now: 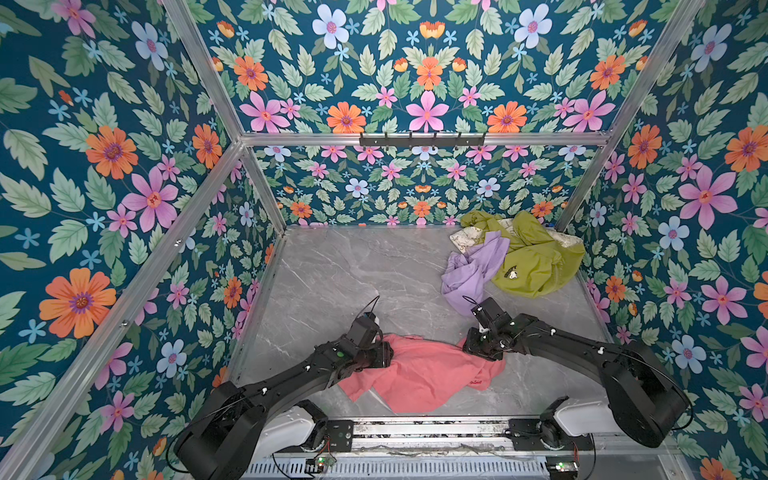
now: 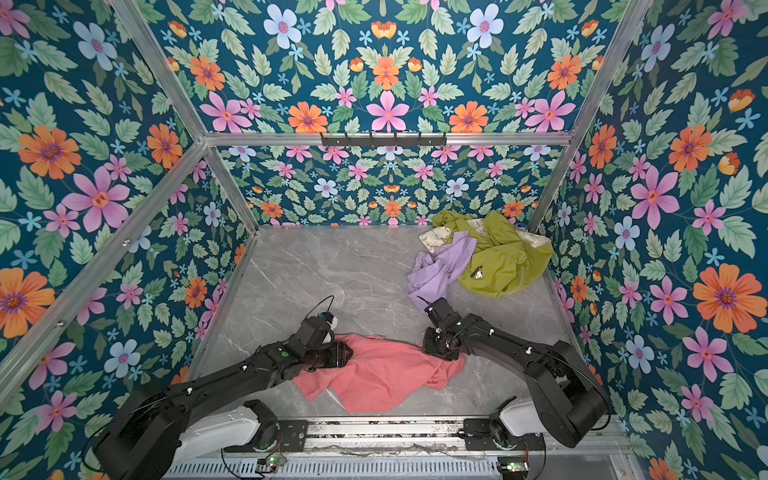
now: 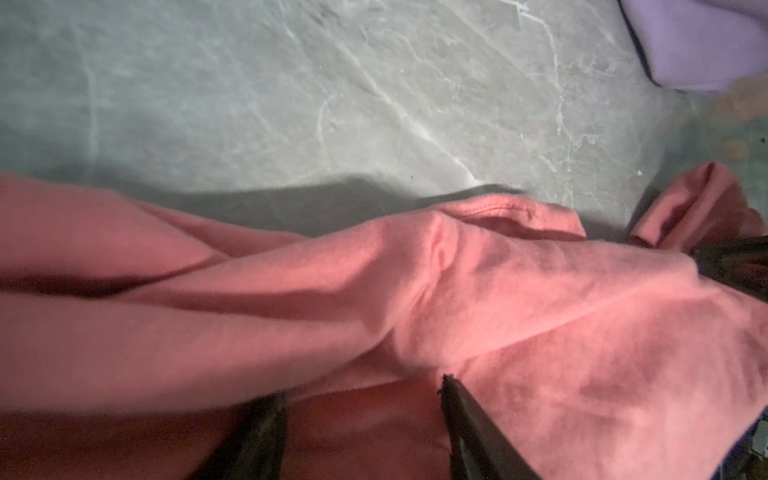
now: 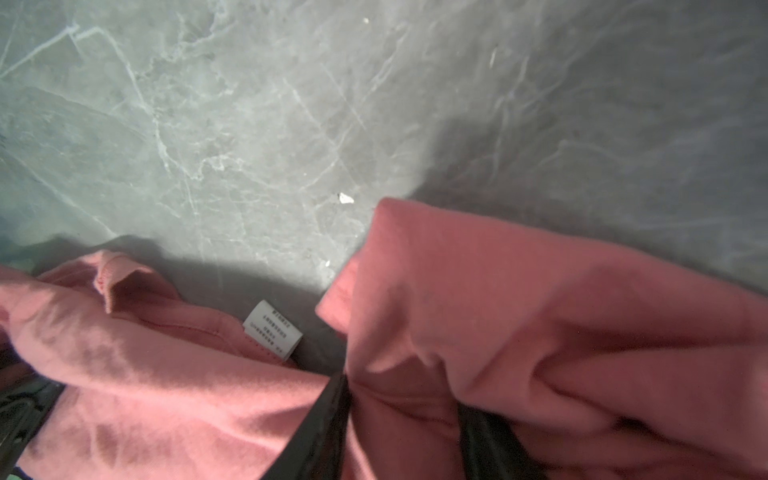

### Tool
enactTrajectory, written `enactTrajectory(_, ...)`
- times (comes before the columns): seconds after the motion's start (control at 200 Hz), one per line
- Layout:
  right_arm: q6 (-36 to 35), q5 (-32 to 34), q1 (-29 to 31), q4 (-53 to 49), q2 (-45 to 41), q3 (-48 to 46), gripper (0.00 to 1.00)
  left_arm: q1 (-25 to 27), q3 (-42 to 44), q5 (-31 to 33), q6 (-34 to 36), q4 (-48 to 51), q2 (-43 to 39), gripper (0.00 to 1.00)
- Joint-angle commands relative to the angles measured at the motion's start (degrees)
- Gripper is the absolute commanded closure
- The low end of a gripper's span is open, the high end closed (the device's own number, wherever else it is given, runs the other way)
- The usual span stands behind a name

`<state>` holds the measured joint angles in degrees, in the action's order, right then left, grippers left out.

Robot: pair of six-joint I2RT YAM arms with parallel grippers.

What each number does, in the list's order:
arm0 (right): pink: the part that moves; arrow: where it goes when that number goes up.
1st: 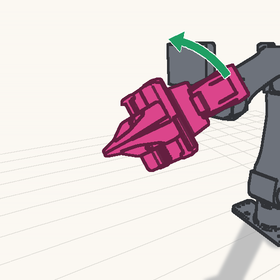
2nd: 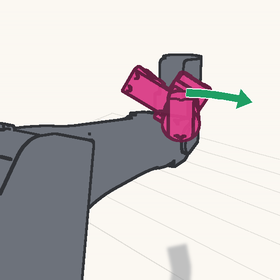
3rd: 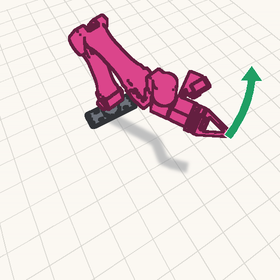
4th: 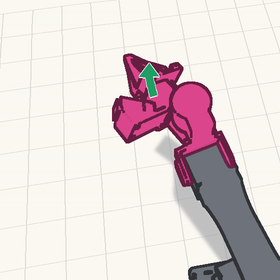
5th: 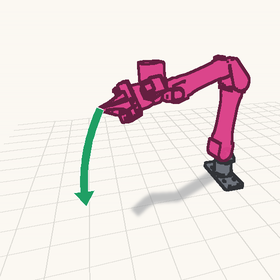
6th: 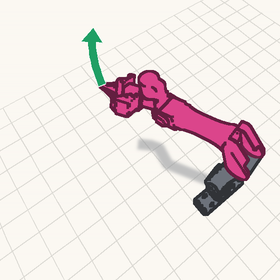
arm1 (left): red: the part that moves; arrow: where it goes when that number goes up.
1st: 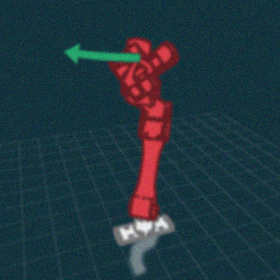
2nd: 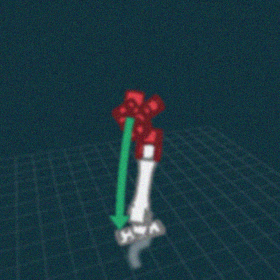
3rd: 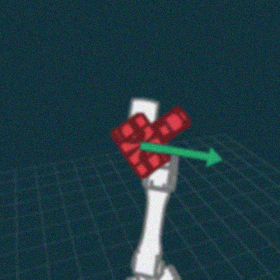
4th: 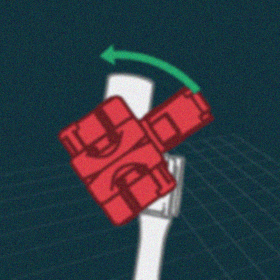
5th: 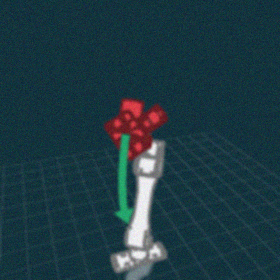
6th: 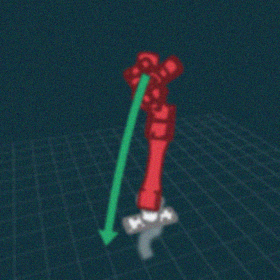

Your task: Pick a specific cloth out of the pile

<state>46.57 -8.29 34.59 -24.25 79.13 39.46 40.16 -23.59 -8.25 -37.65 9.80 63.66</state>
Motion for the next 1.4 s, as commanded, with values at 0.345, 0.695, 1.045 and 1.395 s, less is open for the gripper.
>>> enactTrajectory(0.345,1.3,2.9,1.3,-4.2,-3.3,1.2,0.55,1.2,0.7,4.5,-3.5,7.2,-6.4,0.36)
enactTrajectory(0.695,-2.3,8.9,1.3,-13.0,-12.6,11.3,0.5,1.1,-8.5,11.0,1.3,13.1,-6.2,0.32)
enactTrajectory(1.045,-20.0,31.6,0.1,-0.4,-25.4,3.0,0.49,0.0,-16.0,28.8,13.1,8.9,-6.4,0.21)
enactTrajectory(1.395,-40.2,33.7,-15.3,33.8,-33.9,-20.3,0.33,-17.5,-12.5,32.2,25.1,-9.1,-0.4,0.16)
